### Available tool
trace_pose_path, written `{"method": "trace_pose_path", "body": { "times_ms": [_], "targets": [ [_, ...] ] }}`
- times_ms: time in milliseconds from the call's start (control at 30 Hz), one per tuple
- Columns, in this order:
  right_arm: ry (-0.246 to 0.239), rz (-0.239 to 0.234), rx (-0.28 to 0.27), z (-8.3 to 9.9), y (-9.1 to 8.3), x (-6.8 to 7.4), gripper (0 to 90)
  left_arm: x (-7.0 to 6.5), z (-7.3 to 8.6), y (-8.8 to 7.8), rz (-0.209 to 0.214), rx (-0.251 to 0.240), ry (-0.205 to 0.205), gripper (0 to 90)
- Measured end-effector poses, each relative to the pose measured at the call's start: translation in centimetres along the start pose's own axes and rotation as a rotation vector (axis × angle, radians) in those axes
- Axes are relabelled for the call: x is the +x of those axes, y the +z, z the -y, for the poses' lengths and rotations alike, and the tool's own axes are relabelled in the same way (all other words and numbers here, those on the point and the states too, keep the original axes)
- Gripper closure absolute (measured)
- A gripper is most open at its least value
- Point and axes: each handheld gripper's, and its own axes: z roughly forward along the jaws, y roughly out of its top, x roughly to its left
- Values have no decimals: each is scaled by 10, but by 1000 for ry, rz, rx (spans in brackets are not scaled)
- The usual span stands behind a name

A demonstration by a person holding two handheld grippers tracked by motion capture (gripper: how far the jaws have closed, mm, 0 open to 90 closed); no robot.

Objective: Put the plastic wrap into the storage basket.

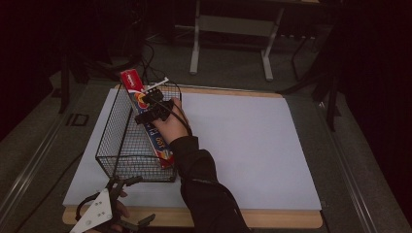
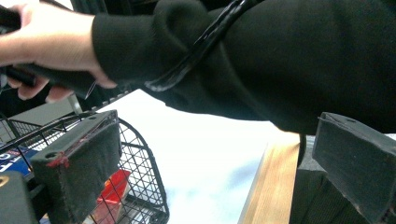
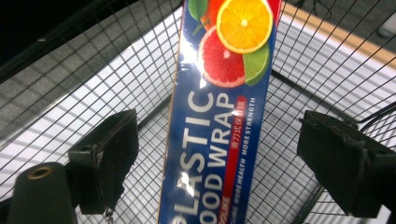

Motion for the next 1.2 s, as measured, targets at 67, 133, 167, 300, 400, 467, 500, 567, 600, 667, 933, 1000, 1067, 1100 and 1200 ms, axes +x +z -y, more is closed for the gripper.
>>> {"method": "trace_pose_path", "body": {
  "times_ms": [67,133,167,300,400,467,500,567,600,667,933,1000,1067,1100,1200],
  "targets": [
    [-14,-6,-10,0,-8,-2,128,0,0,1,1,2,1,19],
    [-20,-21,-24,1,-17,-4,126,-1,0,1,1,5,2,20],
    [-21,-17,-26,1,-22,-6,126,-1,0,1,2,6,3,19],
    [-30,-15,-40,6,-41,-12,130,-1,0,2,0,7,4,19],
    [-30,-16,-51,9,-49,-15,132,-1,0,2,1,8,1,19],
    [-36,-12,-57,12,-56,-16,132,-1,0,3,2,9,3,19],
    [-37,-12,-63,14,-60,-18,133,-2,1,3,3,11,4,19],
    [-34,-15,-68,17,-66,-21,134,-2,1,3,2,13,5,19],
    [-32,-15,-71,19,-69,-23,134,-2,1,3,2,13,5,20],
    [-33,-11,-80,23,-75,-27,134,-2,1,2,-1,11,3,20],
    [-31,20,-89,45,-99,-46,135,-2,1,2,0,14,6,19],
    [-29,29,-96,52,-105,-51,136,-2,1,3,0,14,5,19],
    [-24,32,-96,59,-110,-56,136,-3,1,3,-1,13,3,19],
    [-28,39,-93,64,-112,-58,136,-3,1,3,-1,12,2,20],
    [-26,46,-88,75,-118,-63,136,-3,1,3,-1,13,2,20]
  ]
}}
